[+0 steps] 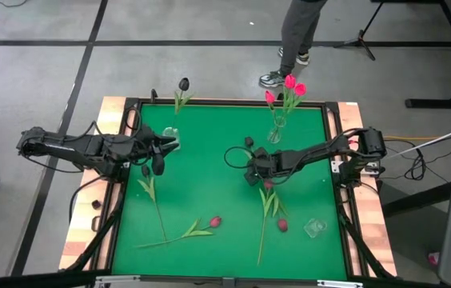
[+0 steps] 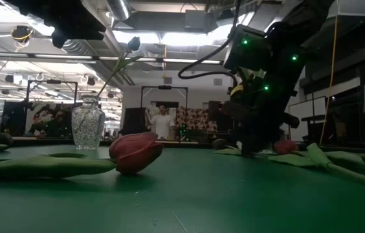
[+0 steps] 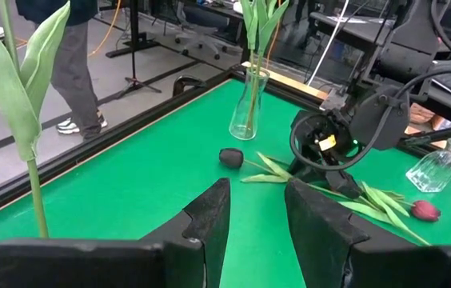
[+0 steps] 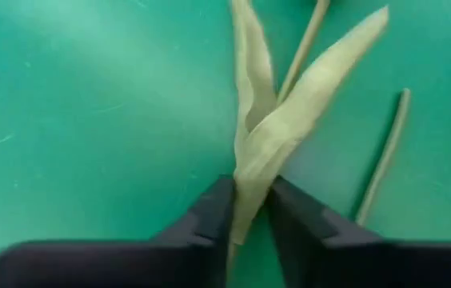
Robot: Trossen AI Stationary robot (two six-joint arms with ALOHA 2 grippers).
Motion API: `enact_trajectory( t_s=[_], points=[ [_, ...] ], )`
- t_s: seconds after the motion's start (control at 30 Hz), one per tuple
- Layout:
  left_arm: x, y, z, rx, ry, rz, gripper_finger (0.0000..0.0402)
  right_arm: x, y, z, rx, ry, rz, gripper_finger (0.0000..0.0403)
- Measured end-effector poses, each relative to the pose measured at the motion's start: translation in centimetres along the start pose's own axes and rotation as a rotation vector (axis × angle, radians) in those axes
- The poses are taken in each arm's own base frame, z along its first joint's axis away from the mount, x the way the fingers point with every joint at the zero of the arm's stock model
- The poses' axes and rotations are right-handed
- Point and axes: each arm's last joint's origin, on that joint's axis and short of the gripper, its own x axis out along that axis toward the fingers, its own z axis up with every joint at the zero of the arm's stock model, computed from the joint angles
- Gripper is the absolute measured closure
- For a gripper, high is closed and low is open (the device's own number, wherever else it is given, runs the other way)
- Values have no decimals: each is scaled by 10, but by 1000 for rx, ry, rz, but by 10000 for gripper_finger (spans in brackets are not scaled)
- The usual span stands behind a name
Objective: Sort flowers into vase by color
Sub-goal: Put the right black flower into the top left transparent vase
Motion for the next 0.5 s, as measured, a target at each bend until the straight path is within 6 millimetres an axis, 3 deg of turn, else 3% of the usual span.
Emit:
enact_trajectory(
  t_s=[0.13,0.5],
  points=[
    [0,0,0,1,1,1,282,0,0,0,-2,-14,-6,389],
    [0,0,0,0,1,0,282,-15,15,23,-16,-163,36,390]
  ],
)
